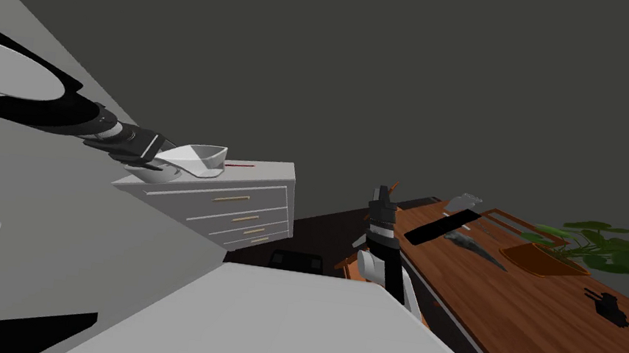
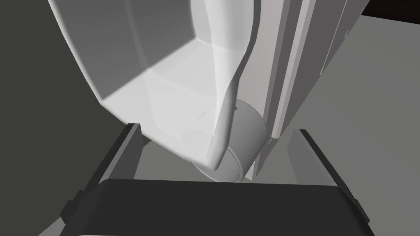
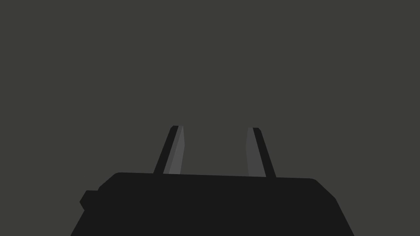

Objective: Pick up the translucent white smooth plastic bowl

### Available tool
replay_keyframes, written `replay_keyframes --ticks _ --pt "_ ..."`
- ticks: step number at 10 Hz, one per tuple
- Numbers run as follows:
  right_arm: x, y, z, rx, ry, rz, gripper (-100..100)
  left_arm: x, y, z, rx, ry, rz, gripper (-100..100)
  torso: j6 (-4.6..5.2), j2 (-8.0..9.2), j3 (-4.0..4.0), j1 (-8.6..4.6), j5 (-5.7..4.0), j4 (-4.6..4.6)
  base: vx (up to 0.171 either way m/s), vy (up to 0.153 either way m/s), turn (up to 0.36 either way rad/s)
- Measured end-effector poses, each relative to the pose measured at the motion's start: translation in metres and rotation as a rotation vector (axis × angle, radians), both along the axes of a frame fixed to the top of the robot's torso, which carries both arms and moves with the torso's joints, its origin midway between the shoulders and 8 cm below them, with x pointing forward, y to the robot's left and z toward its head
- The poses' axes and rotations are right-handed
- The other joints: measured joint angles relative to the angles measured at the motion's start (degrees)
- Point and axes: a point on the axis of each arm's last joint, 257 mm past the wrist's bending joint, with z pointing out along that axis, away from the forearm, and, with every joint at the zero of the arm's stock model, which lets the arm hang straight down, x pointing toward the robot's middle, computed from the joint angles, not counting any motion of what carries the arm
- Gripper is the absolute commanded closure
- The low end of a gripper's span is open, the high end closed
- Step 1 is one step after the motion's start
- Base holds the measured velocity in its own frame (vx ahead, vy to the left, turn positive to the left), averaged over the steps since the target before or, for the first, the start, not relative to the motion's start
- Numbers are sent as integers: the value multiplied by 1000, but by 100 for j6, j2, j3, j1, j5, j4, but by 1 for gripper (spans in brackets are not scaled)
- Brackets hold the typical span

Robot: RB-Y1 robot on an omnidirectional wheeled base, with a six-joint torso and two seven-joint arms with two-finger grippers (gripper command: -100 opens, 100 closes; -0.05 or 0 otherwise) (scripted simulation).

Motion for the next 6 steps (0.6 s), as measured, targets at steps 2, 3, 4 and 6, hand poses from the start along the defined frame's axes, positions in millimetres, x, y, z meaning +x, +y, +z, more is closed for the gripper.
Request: replay_keyframes --ticks 2,3,4,6 --pt "0 0 0 0 0 0 0 -14 3 -2 -8 49 20 -100 -2 4 2 5 3 1 33 13 -33" --pt "0 0 0 0 0 0 0 -20 2 -3 -12 72 27 -100 -2 12 7 1 2 3 17 3 -41" --pt "0 0 0 0 0 0 0 -26 3 -4 -17 95 37 -100 -2 16 9 -1 1 4 7 2 -7" --pt "0 0 0 0 0 0 0 -27 3 -4 -18 100 38 -100 -3 24 14 -2 1 6 0 4 -11"
